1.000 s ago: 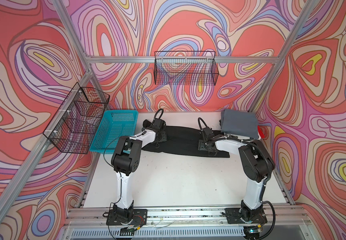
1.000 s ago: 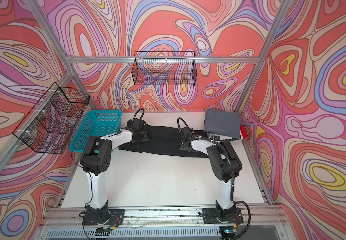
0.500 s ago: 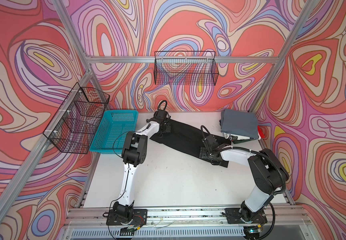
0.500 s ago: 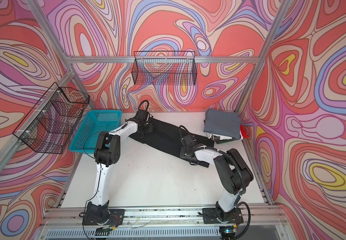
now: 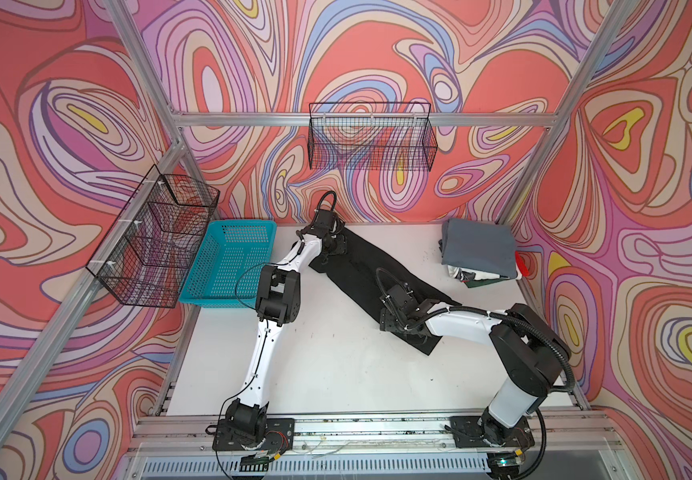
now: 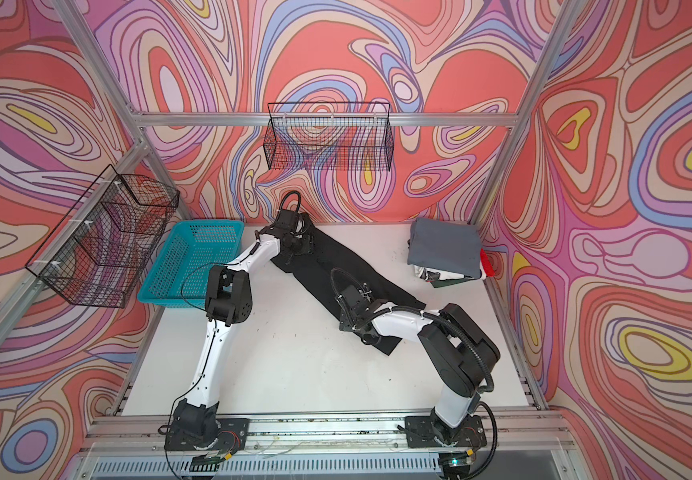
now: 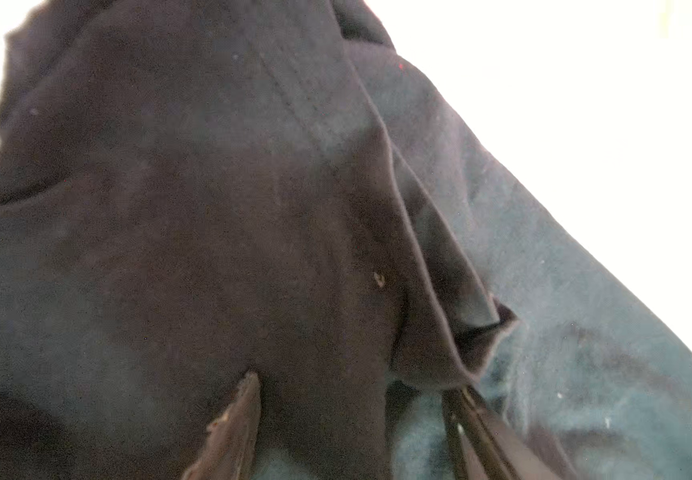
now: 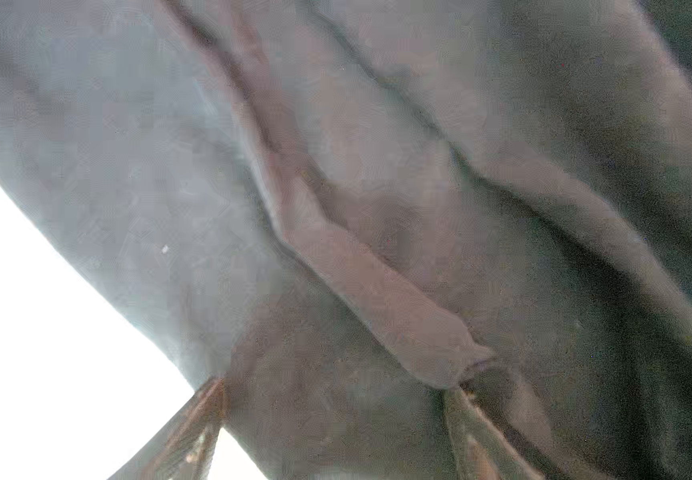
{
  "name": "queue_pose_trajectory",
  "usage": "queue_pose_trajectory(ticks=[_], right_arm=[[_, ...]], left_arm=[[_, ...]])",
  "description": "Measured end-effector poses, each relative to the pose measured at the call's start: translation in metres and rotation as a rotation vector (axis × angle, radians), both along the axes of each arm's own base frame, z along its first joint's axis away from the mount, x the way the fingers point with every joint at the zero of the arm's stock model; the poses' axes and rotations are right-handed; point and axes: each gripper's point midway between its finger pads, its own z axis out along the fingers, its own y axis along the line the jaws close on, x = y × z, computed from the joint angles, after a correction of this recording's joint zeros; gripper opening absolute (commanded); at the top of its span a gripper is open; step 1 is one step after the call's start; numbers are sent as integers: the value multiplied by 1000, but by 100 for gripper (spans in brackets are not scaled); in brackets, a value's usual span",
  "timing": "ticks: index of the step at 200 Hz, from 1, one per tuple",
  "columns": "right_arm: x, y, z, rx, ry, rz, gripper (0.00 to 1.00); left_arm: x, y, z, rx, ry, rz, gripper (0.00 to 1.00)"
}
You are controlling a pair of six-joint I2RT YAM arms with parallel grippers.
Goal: Fold and stack the t-shirts
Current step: 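Swing the strip end held by the right gripper toward the robot while left holds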
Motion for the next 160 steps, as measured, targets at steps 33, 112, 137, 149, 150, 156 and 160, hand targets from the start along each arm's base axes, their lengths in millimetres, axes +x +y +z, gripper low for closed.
queue_pose_trajectory(ticks=[33, 112, 137, 149, 150, 156, 160], right_arm=[[-18, 26, 1, 23, 10, 57, 86], [-61, 62, 10, 88, 149, 178, 89], [-66, 60, 28, 71, 171, 186, 89], [-61, 61, 42, 79, 146, 185, 89], [-61, 61, 43, 80, 145, 186, 89], [-57, 61, 50, 87, 129, 183, 89], [-54, 60, 55, 93, 117, 180, 89]], left_arm=[[-2, -5, 1, -14, 3, -33, 71], [-5, -10, 1, -22, 2, -86, 73], [-5, -10, 0, -19, 1, -91, 73], [-6, -10, 0, -19, -2, -93, 73], [-6, -10, -1, -18, -2, -94, 73], [-6, -10, 0, -19, -6, -94, 73], [-7, -10, 0, -20, -7, -95, 73]])
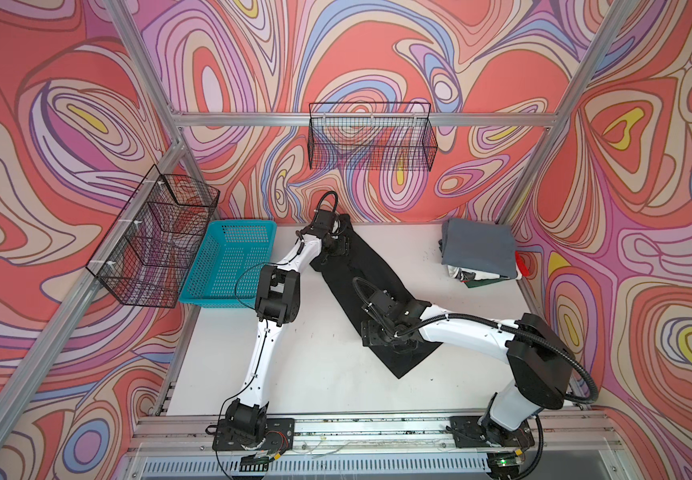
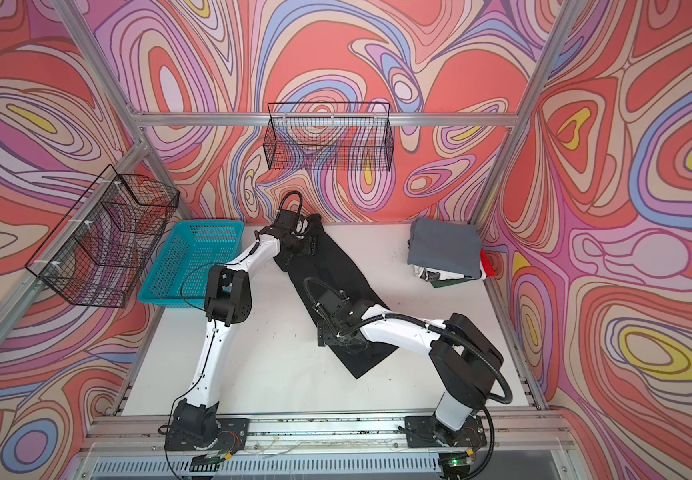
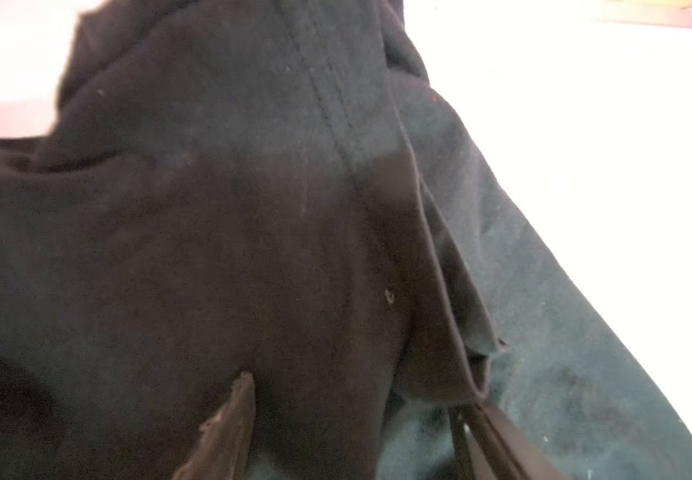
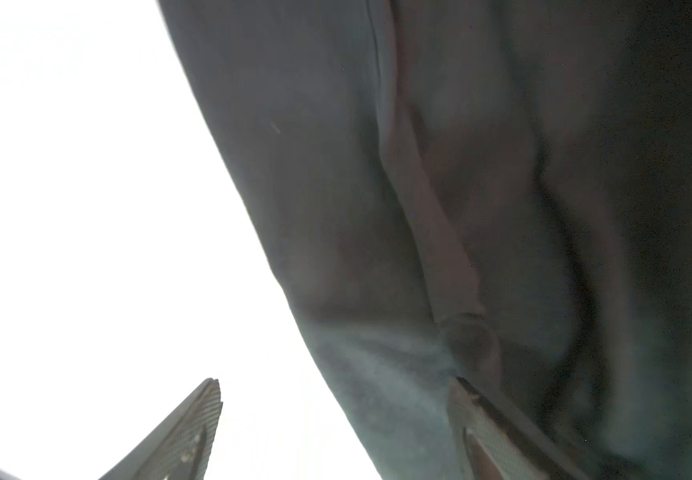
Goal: Fold and stack the t-shirts
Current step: 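Swing the strip end held by the right gripper toward the robot while left holds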
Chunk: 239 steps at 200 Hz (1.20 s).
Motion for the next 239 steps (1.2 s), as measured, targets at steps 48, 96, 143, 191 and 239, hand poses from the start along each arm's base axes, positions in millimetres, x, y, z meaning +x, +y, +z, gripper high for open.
queue_pose_trajectory(ticks=[48, 96, 143, 191, 239], right_arm=[[49, -43, 13, -13, -62, -113, 70], [69, -73, -16, -149, -51, -133, 53], [76, -90, -36, -168, -34, -155, 45], [76, -92, -56, -189, -20, -136, 41], [75, -89, -57, -166, -29, -117, 46]], left_arm=[[-28, 5, 3, -19, 22, 10, 92], [-56, 13, 11, -6, 55, 42, 100], [-73, 27, 34, 47, 22, 110, 98], [-65, 22, 38, 37, 16, 137, 93], [-49, 13, 13, 20, 69, 128, 91]])
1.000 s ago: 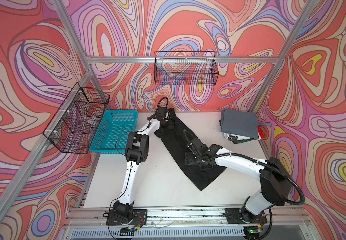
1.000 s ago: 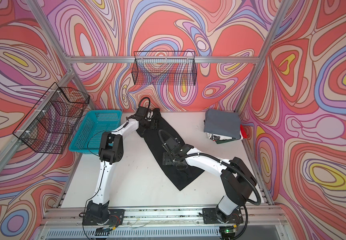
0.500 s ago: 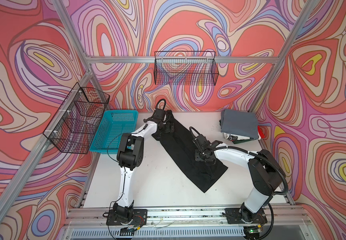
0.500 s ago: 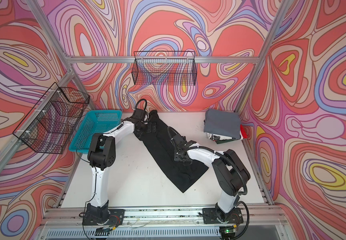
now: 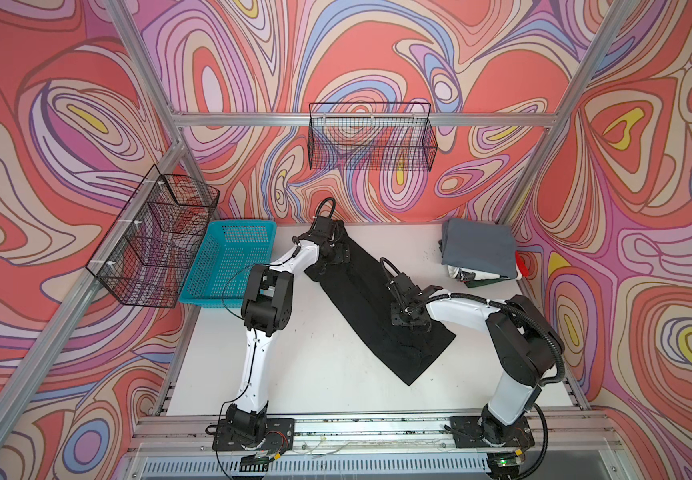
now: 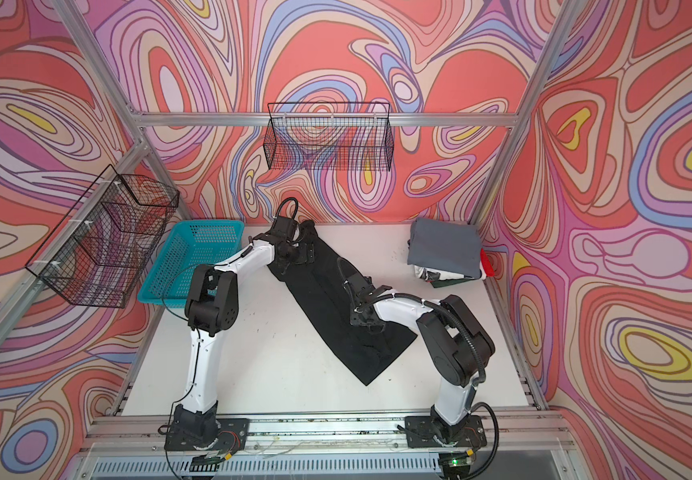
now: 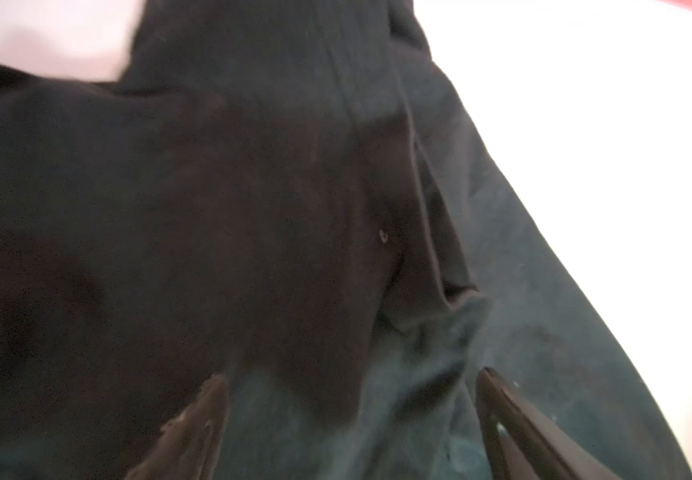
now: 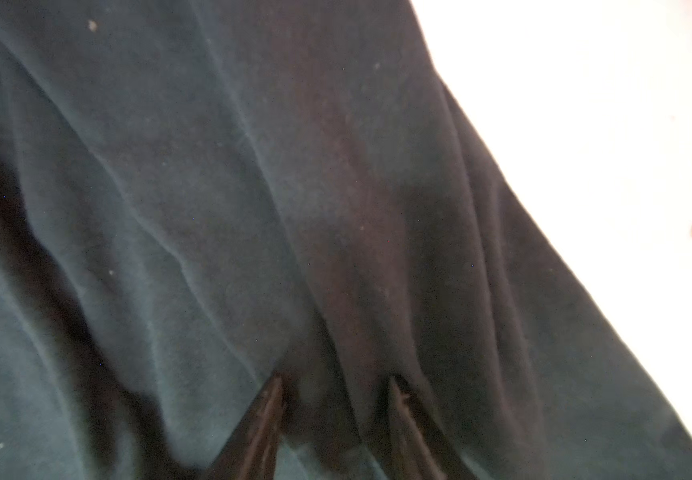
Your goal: Fold and stack the t-shirts
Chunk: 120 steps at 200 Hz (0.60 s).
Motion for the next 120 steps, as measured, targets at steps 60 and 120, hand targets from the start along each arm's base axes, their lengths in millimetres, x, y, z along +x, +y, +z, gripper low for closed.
queue_pose_trajectory(ticks=[60, 120], right_arm=[[-8, 8, 3, 98, -20, 15, 49], [-33, 36, 4, 190, 23, 83, 49]], left_arm=[[27, -34, -7, -89, 18, -72, 89], [21, -90, -3, -169, 5, -186, 88]])
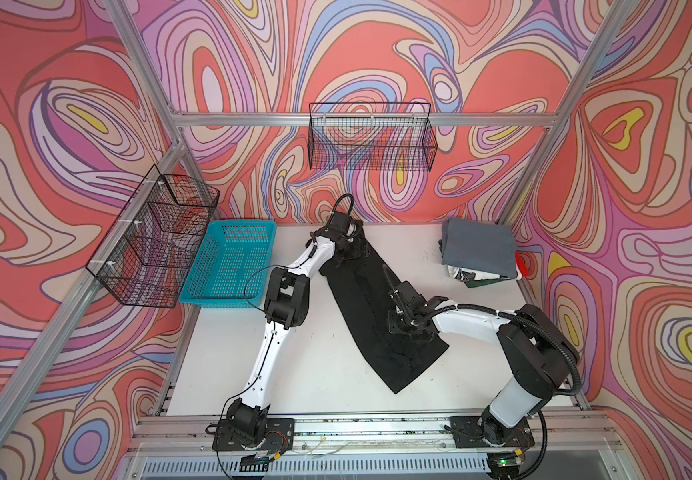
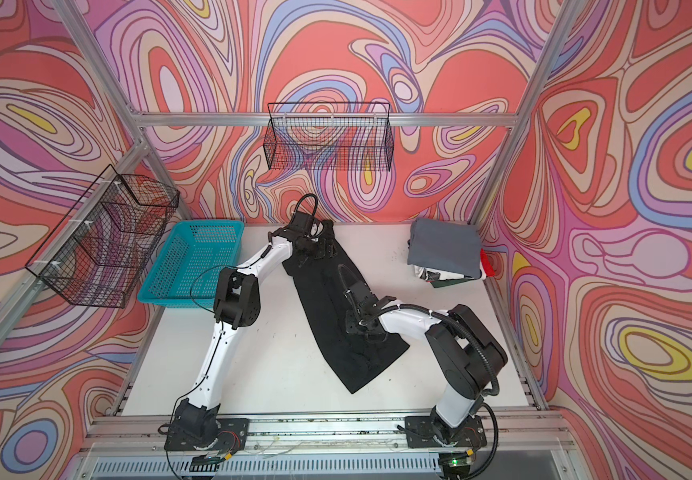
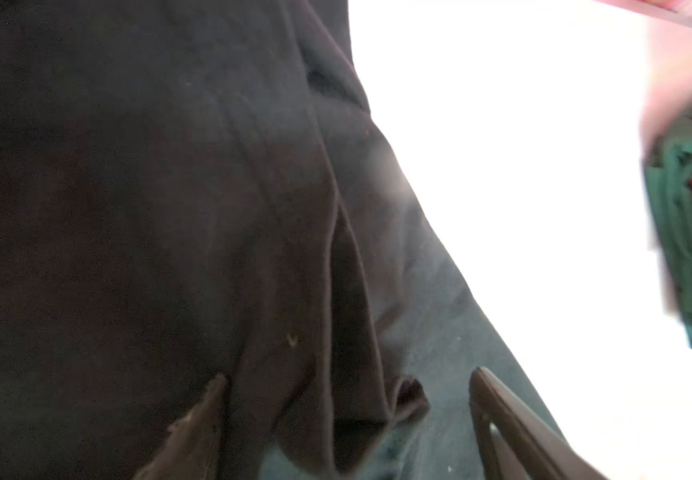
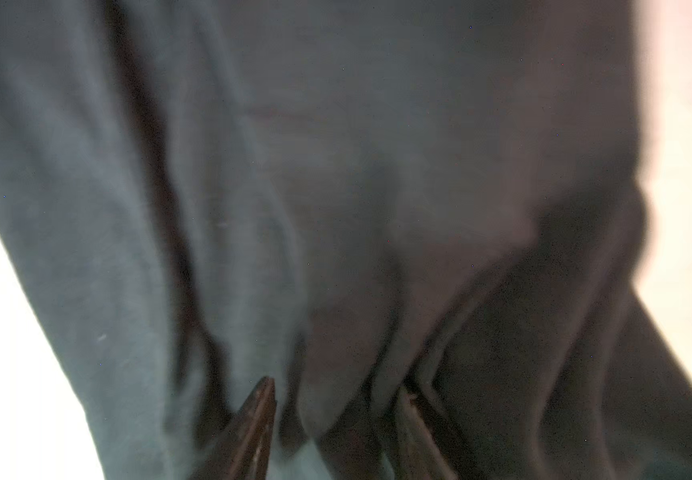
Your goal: Fold and stack the t-shirts
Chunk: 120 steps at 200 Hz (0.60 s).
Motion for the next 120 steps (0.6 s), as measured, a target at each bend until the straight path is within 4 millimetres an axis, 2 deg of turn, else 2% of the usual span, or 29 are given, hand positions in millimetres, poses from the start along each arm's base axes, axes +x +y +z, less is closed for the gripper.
queue_pose_trajectory(ticks=[30, 61, 91, 120], right_arm=[[-7, 20, 0, 29, 12, 46, 49], [-5, 49, 1, 67, 9, 96, 49], [-2, 72, 3, 123, 12, 122, 49], [1, 81, 4, 145, 18, 124, 49]], left_arm=[[-12, -31, 2, -61, 13, -79, 89], [-12, -57, 5, -149, 9, -152, 89], [-9, -68, 7, -217, 3, -182, 88], [-7, -67, 9, -246, 4, -186, 88]])
